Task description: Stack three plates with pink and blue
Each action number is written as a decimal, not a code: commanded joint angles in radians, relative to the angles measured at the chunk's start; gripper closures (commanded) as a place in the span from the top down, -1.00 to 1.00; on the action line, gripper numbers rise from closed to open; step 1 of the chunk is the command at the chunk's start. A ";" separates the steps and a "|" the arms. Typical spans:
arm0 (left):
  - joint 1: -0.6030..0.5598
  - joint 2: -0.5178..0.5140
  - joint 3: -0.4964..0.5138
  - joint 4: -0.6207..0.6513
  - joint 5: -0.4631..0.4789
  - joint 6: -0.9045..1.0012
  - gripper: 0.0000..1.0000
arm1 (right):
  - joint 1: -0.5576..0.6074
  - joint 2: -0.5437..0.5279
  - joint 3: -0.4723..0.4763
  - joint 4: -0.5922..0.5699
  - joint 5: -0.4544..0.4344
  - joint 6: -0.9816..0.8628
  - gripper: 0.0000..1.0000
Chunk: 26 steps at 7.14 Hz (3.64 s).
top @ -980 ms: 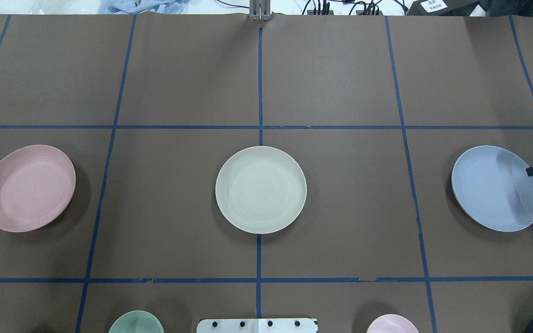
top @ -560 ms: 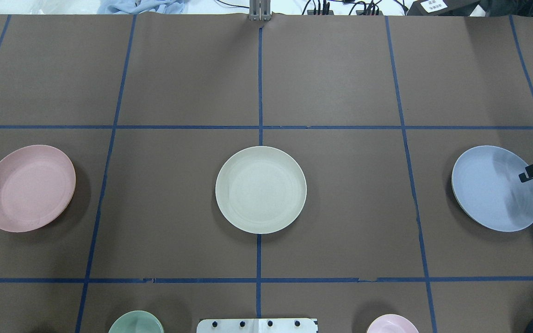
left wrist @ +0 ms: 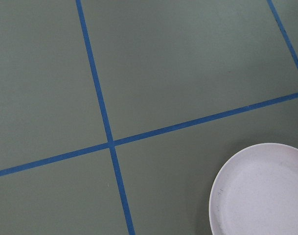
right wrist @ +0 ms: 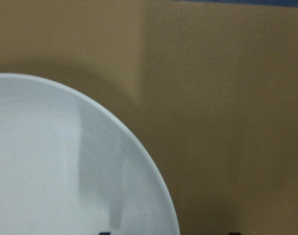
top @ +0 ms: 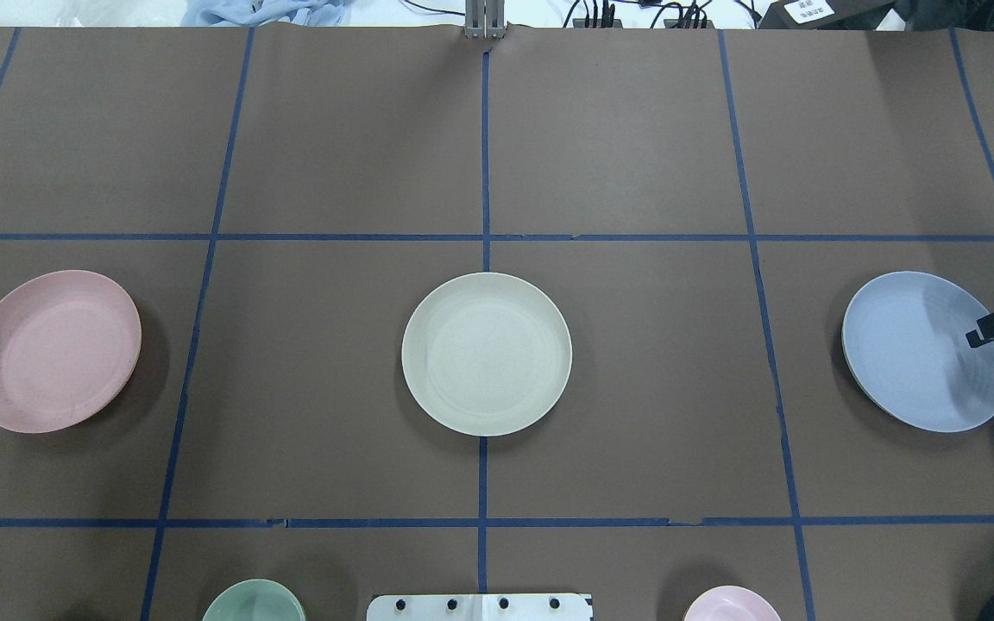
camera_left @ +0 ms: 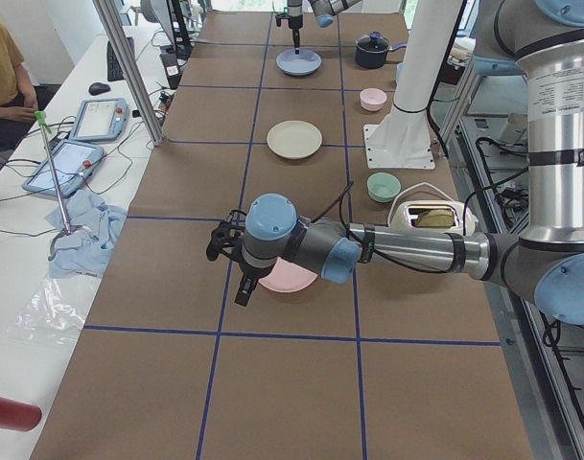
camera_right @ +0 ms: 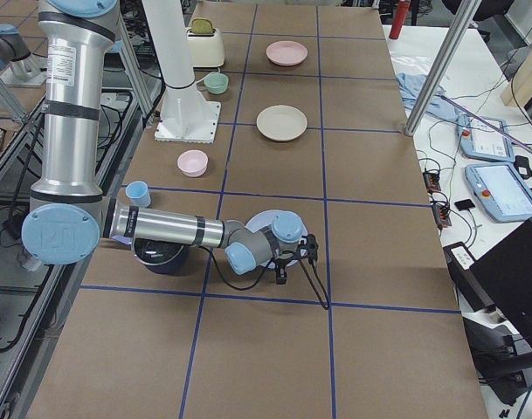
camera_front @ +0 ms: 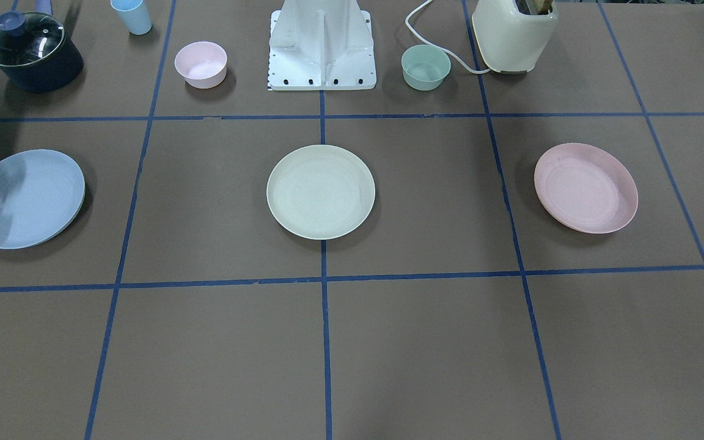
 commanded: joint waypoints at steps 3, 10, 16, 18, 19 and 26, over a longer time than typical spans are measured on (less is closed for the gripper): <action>0.000 0.000 -0.011 0.000 0.000 -0.005 0.99 | -0.001 -0.003 -0.009 0.001 0.003 0.000 -1.00; 0.005 -0.002 -0.002 -0.002 0.000 -0.003 0.99 | 0.001 -0.008 -0.005 0.001 0.021 0.015 -1.00; 0.164 -0.012 0.162 -0.272 0.061 -0.172 0.98 | 0.019 -0.025 0.063 0.001 0.127 0.018 -1.00; 0.230 -0.044 0.233 -0.307 0.042 -0.244 0.85 | 0.030 -0.023 0.067 0.001 0.128 0.026 -1.00; 0.289 -0.044 0.238 -0.304 0.040 -0.264 0.85 | 0.034 -0.020 0.075 0.001 0.128 0.038 -1.00; 0.416 -0.092 0.348 -0.302 -0.034 -0.354 0.35 | 0.060 -0.021 0.118 0.001 0.182 0.106 -1.00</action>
